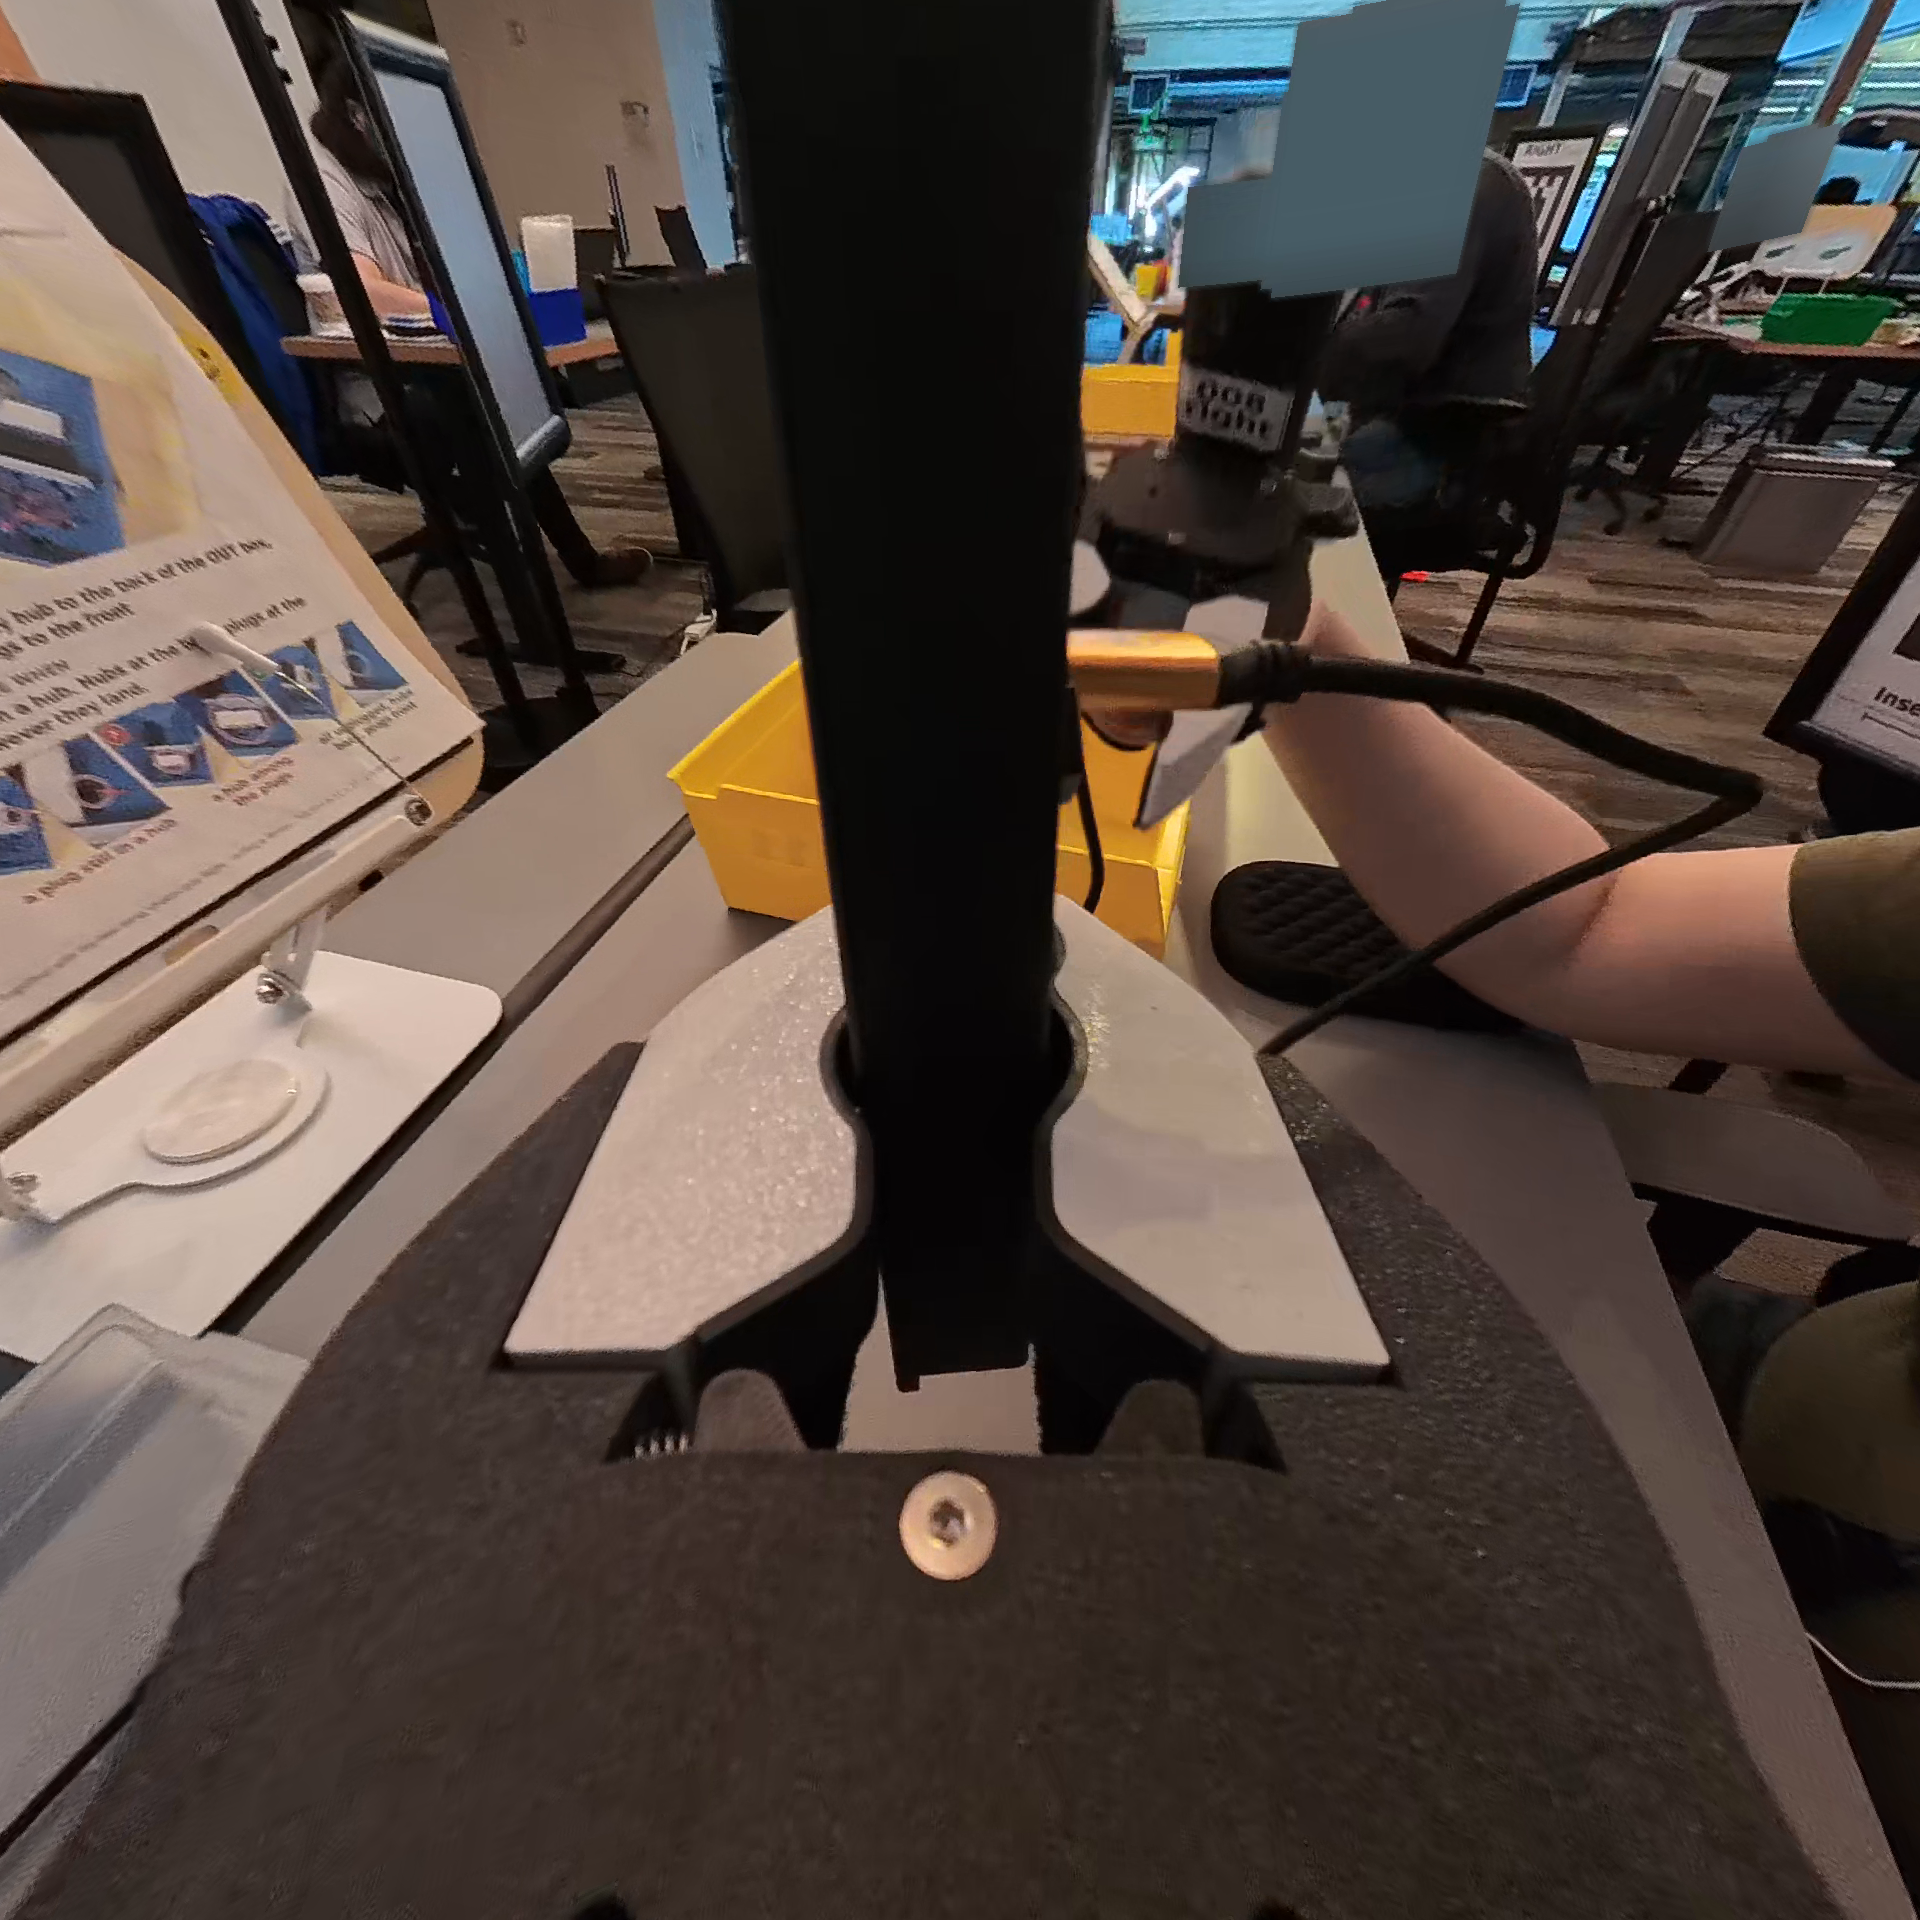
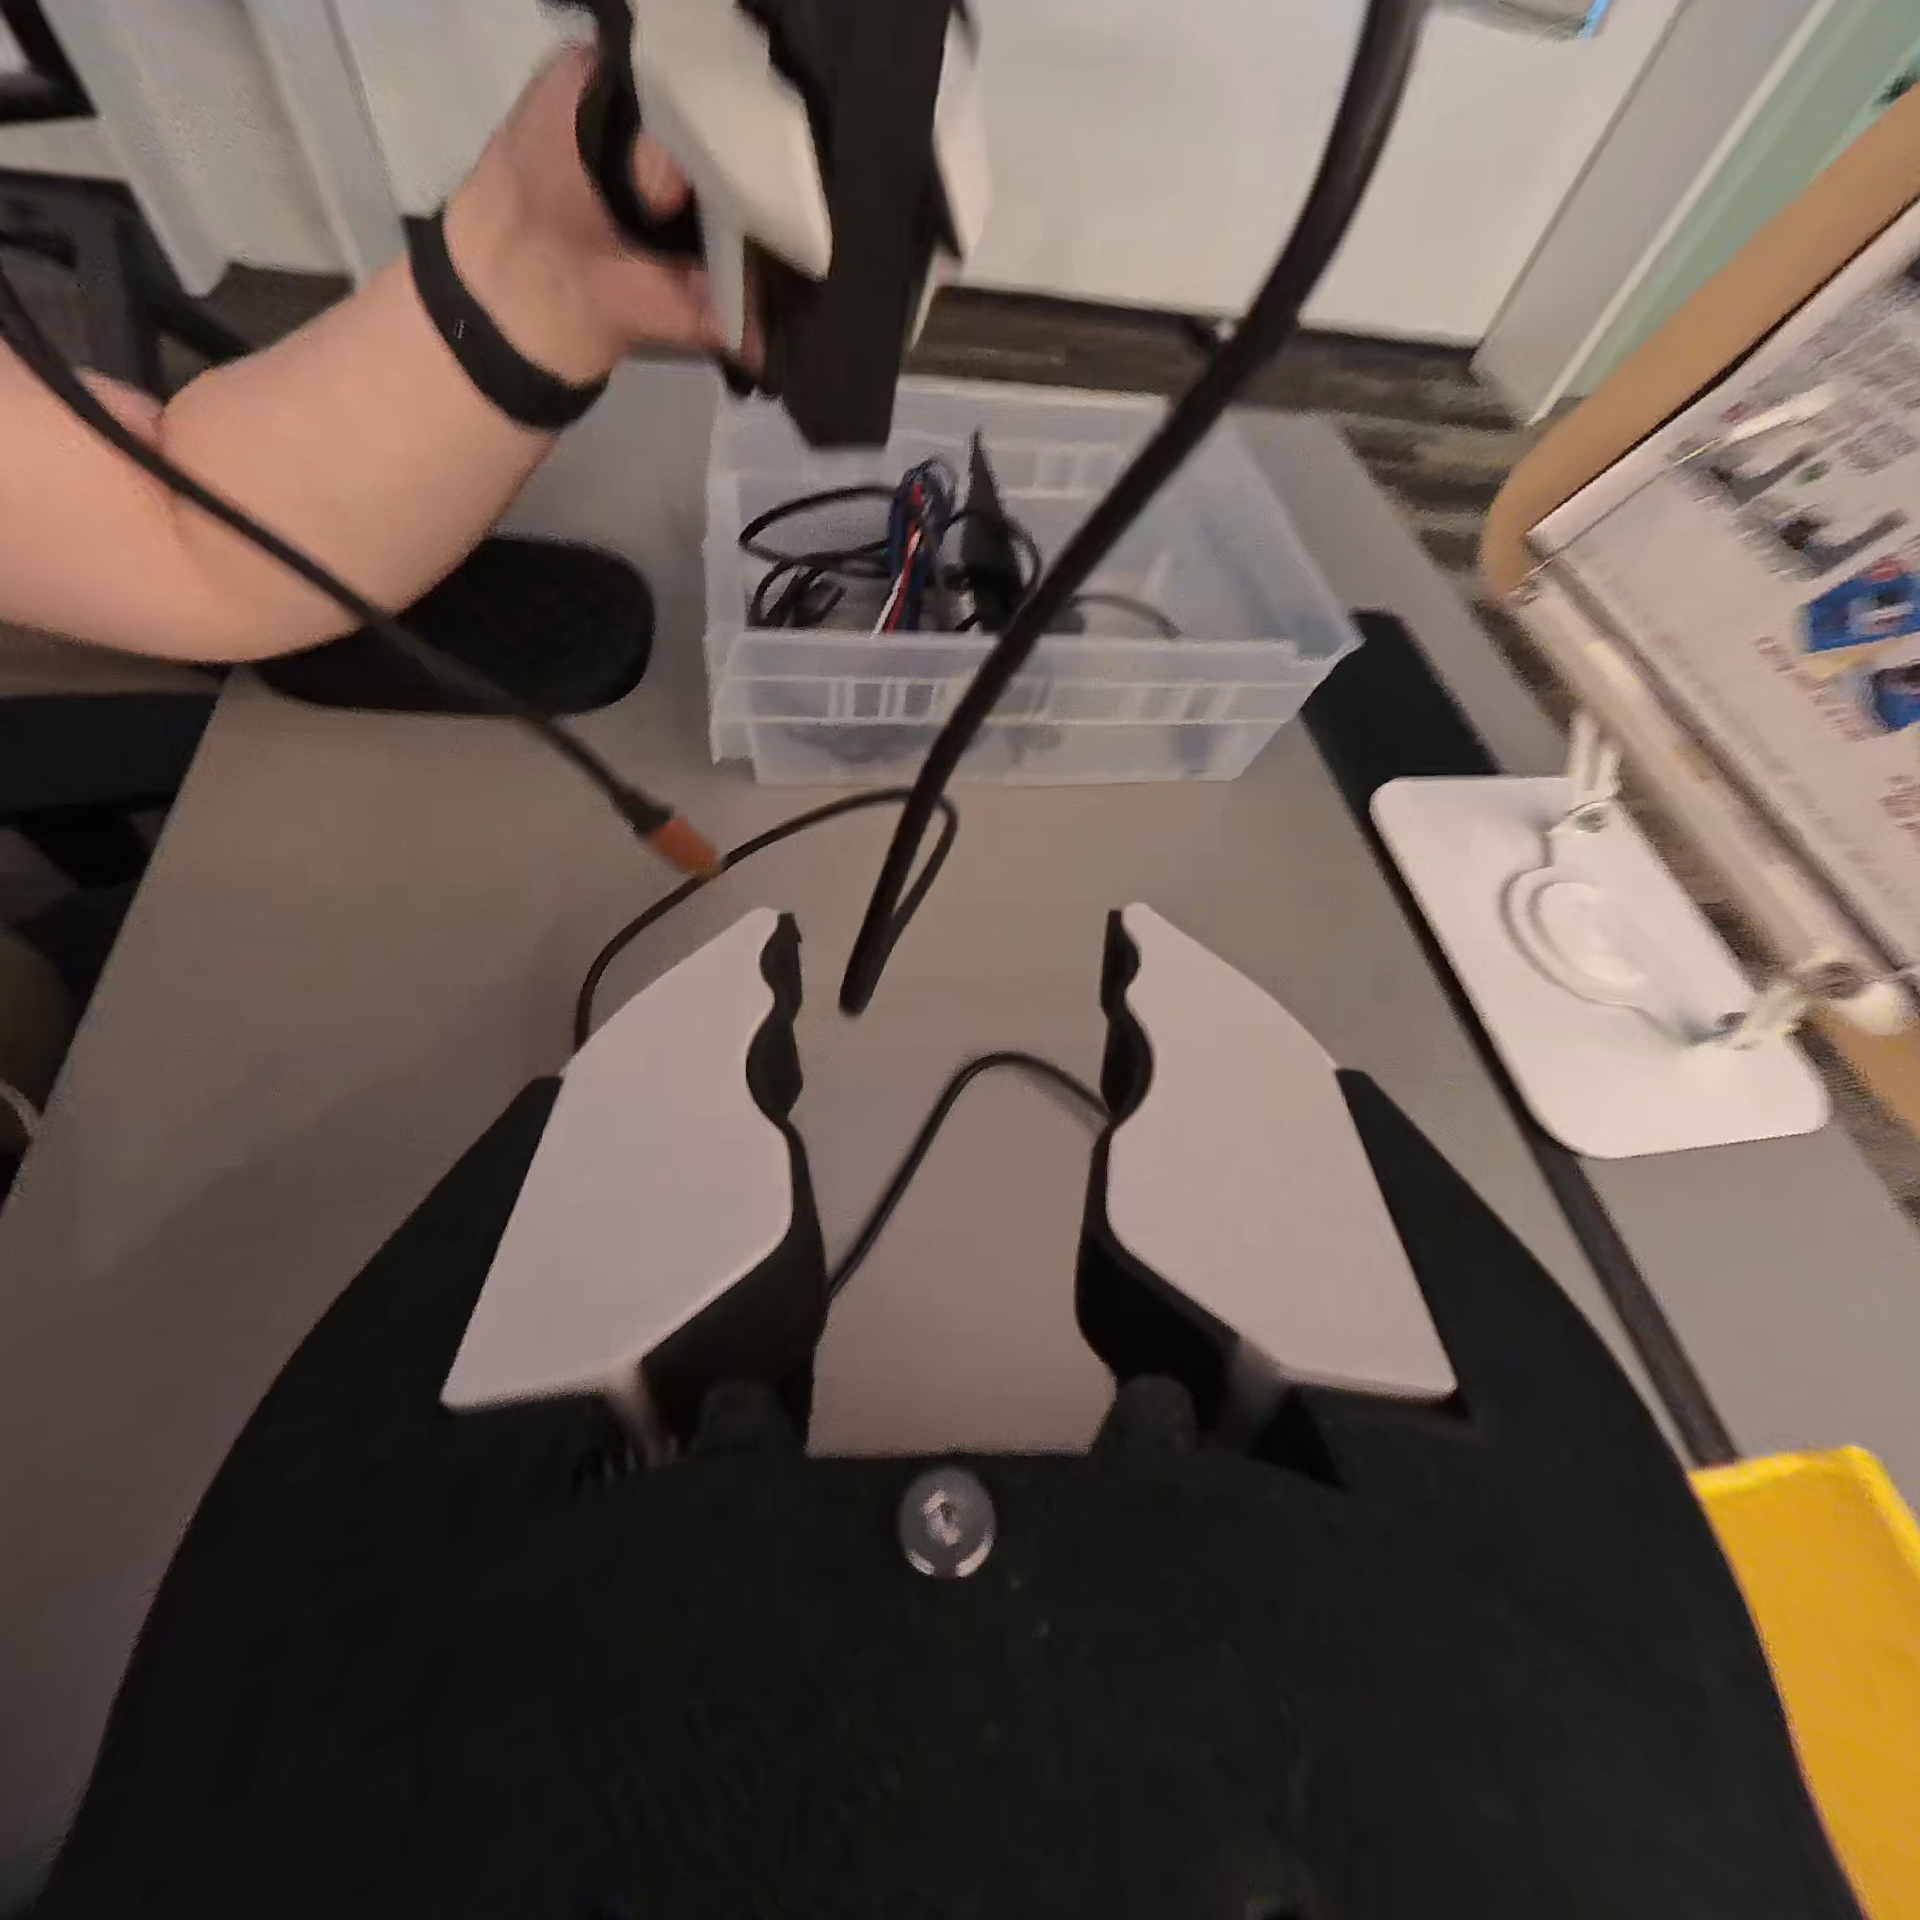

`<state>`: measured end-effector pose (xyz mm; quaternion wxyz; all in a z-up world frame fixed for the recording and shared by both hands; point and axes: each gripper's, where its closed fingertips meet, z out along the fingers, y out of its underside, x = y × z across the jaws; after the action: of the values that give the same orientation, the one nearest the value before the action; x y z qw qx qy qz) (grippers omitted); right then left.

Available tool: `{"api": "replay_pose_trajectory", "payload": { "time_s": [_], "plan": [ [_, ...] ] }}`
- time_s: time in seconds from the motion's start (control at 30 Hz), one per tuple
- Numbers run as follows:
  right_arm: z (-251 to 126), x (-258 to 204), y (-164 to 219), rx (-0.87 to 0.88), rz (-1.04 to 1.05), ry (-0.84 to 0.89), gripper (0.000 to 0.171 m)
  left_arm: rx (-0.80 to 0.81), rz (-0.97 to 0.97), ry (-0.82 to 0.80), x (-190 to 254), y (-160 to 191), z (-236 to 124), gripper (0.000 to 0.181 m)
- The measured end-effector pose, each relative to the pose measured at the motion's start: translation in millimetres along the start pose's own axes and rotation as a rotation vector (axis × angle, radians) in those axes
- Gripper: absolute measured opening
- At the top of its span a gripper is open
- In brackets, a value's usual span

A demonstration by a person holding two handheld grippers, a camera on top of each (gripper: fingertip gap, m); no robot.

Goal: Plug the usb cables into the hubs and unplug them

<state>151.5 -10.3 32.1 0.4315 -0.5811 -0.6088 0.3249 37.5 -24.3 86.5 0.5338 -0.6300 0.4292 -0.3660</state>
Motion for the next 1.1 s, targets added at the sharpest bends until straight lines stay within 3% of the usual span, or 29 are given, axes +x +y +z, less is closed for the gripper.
{"api": "replay_pose_trajectory", "payload": {
  "time_s": [0.17,0.5,0.6,0.67,0.77,0.87,1.1],
  "plan": [
    [21.2,-15.9,42.5,-0.185,0.08,-0.135,0.057,0.046,0.03,-0.069,-7.1,-16.7,-32.4,0.026],
    [69.5,50.5,103.2,-0.559,0.263,0.3,0.043,0.134,0.049,-0.14,-12.3,-37.0,-85.3,0.026],
    [66.0,55.4,118.4,-0.701,0.089,0.34,0.043,0.156,0.045,-0.129,-10.4,-40.6,-90.0,0.027],
    [55.8,56.7,133.3,-0.831,-0.064,0.328,0.043,0.159,0.043,-0.118,-9.0,-41.4,-90.7,0.027],
    [54.0,59.1,135.2,-0.821,-0.206,0.253,0.035,0.157,0.047,-0.111,-8.2,-41.6,-91.4,0.026],
    [54.9,67.8,141.6,-0.844,-0.199,0.137,0.029,0.164,0.042,-0.101,-8.4,-41.9,-91.9,0.026],
    [54.7,84.7,179.7,-1.123,-0.193,-0.009,0.026,0.165,0.023,-0.096,-13.4,-39.6,-91.1,0.026]
  ]
}}
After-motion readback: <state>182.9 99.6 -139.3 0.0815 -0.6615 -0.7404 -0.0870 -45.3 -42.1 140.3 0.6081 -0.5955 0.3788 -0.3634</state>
